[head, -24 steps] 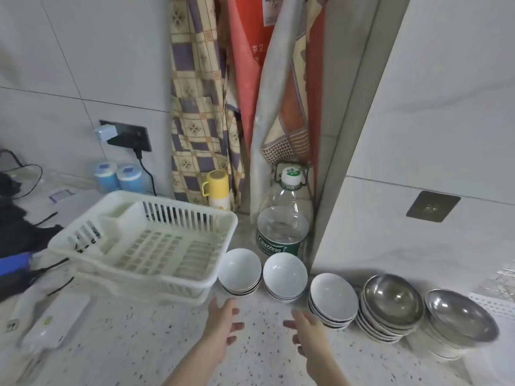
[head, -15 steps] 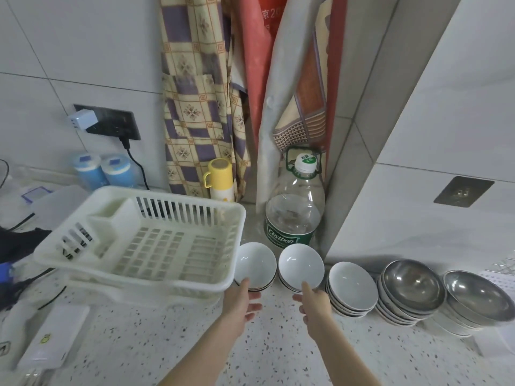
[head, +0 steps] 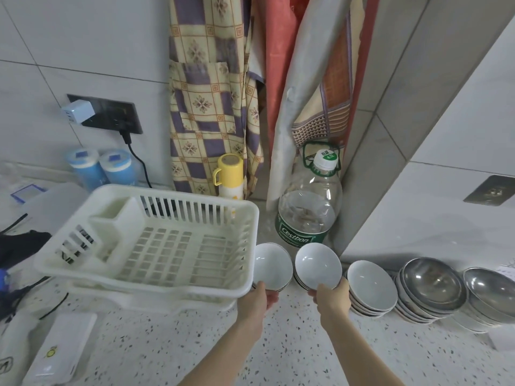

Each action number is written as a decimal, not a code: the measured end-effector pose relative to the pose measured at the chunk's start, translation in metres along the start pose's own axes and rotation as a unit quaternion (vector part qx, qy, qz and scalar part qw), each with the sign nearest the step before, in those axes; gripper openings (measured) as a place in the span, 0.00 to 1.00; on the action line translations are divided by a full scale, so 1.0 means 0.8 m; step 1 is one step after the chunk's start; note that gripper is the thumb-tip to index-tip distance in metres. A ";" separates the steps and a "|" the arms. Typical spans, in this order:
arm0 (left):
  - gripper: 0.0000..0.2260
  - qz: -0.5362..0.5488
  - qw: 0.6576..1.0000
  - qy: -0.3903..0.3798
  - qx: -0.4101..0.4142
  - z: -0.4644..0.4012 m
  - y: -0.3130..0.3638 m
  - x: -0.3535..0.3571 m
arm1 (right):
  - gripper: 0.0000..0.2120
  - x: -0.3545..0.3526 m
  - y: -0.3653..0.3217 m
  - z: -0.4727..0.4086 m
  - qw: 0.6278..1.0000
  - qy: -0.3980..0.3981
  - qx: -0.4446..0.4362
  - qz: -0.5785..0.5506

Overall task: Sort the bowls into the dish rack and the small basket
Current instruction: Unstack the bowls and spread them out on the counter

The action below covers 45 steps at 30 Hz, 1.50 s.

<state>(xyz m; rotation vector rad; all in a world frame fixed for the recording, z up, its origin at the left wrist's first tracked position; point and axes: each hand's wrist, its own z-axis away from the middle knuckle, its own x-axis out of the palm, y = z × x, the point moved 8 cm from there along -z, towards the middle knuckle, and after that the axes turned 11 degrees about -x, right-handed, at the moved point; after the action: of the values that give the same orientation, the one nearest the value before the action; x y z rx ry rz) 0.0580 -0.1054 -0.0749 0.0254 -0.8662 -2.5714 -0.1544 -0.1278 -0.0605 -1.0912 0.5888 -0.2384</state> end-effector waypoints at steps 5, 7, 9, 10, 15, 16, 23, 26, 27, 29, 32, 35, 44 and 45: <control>0.06 0.007 1.000 -0.011 0.004 0.000 -0.001 -0.004 | 0.27 -0.002 -0.011 0.004 1.000 0.014 -0.010 -0.018; 0.06 0.014 0.999 -0.030 0.012 0.002 0.000 -0.002 | 0.28 -0.005 -0.017 0.008 0.999 0.021 -0.020 -0.028; 0.06 0.015 0.998 -0.056 0.017 0.004 -0.001 0.001 | 0.30 -0.011 -0.025 0.014 0.998 0.028 -0.034 -0.039; 0.06 0.015 0.997 -0.068 0.017 0.004 -0.003 0.002 | 0.30 -0.016 -0.029 0.017 0.998 0.032 -0.042 -0.045; 0.10 0.004 0.992 -0.116 0.045 0.009 -0.010 0.005 | 0.31 -0.055 -0.043 0.034 0.989 0.054 -0.091 -0.101; 0.11 0.002 0.991 -0.124 0.053 0.011 -0.012 0.006 | 0.31 -0.064 -0.044 0.038 0.987 0.055 -0.099 -0.113; 0.26 0.024 0.981 -0.163 0.106 0.040 -0.035 0.008 | 0.30 -0.110 -0.025 0.073 0.973 0.043 -0.129 -0.185; 0.29 0.026 0.980 -0.159 0.114 0.053 -0.057 0.003 | 0.30 -0.122 -0.003 0.084 0.974 0.012 -0.120 -0.190; 0.28 0.024 0.981 -0.154 0.113 0.056 -0.067 0.001 | 0.29 -0.125 0.006 0.088 0.976 0.001 -0.115 -0.186; 0.27 0.016 0.984 -0.141 0.105 0.060 -0.088 -0.007 | 0.28 -0.130 0.028 0.094 0.980 -0.017 -0.099 -0.170; 0.25 0.017 0.989 -0.114 0.089 0.064 -0.117 -0.023 | 0.28 -0.134 0.066 0.103 0.988 -0.048 -0.066 -0.135; 0.24 0.007 0.994 -0.080 0.074 0.066 -0.138 -0.041 | 0.28 -0.134 0.098 0.109 0.992 -0.075 -0.024 -0.103; 0.24 -0.054 0.995 -0.005 0.082 0.065 -0.142 -0.064 | 0.26 -0.119 0.127 0.106 0.989 -0.134 0.002 -0.062; 0.24 -0.058 0.995 -0.003 0.082 0.064 -0.140 -0.065 | 0.26 -0.117 0.126 0.105 0.989 -0.140 0.001 -0.057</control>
<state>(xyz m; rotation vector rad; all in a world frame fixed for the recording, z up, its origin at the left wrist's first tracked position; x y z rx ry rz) 0.0542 0.0247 -0.1049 0.1183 -1.1072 -2.5994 -0.1947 0.0252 -0.0912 -1.1344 0.2752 -0.1812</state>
